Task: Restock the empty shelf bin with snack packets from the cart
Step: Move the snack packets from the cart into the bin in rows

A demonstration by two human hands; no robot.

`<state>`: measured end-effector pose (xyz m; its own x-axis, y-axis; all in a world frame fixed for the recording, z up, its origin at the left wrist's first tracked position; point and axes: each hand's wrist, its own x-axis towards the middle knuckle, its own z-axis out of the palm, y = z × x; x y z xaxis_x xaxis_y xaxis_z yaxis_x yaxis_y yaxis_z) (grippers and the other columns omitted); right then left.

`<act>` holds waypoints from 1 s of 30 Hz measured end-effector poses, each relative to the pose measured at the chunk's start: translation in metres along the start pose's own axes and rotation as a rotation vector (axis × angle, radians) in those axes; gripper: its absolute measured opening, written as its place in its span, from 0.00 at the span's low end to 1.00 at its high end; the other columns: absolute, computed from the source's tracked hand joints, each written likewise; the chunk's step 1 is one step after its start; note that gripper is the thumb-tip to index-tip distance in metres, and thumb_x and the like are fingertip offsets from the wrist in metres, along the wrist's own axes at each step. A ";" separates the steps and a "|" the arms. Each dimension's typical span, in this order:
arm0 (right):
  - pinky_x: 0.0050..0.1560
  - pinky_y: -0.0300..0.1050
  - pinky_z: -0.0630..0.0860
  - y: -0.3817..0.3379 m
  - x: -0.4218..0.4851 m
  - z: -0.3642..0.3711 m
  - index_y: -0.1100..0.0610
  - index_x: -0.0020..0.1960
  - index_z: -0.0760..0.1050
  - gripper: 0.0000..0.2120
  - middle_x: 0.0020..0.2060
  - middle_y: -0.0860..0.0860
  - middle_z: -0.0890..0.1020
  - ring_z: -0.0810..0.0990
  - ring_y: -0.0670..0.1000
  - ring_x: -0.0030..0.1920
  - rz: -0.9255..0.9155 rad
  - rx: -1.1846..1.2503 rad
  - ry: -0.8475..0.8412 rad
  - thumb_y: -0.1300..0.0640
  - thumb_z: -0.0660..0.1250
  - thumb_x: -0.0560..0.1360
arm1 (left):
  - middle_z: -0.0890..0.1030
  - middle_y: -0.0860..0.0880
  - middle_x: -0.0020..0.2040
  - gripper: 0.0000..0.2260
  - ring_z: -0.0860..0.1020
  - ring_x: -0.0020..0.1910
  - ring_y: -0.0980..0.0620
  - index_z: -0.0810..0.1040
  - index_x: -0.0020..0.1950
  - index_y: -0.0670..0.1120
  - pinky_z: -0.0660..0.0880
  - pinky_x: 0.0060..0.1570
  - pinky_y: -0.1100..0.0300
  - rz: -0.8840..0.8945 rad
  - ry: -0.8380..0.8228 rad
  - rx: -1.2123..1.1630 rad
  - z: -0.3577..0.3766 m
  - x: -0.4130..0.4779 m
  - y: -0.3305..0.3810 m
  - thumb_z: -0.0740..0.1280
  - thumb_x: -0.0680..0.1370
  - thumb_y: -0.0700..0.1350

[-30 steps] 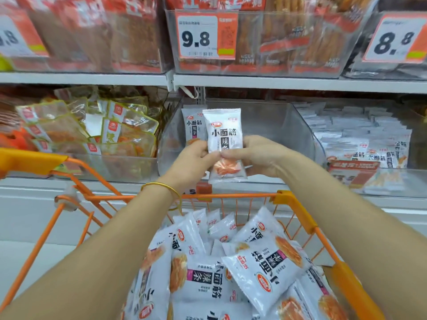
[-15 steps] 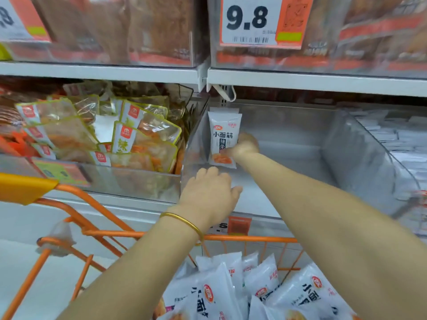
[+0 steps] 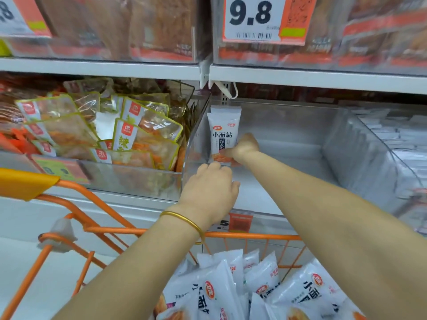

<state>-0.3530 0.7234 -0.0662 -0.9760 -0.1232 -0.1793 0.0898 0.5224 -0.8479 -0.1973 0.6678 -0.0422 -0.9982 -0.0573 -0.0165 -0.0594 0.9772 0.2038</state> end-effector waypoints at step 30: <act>0.38 0.45 0.66 0.077 -0.229 -0.124 0.57 0.55 0.76 0.10 0.55 0.52 0.76 0.73 0.56 0.57 -0.816 -1.545 -0.202 0.63 0.60 0.77 | 0.70 0.52 0.46 0.07 0.71 0.49 0.49 0.82 0.50 0.48 0.68 0.59 0.51 0.335 0.248 -0.131 0.004 -0.071 0.057 0.70 0.73 0.47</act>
<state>-0.1475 0.8964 -0.0286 -0.6236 -0.7684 -0.1435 -0.7355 0.5145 0.4409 -0.1301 0.7281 -0.0336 -0.9322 0.1958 0.3043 0.2841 0.9169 0.2804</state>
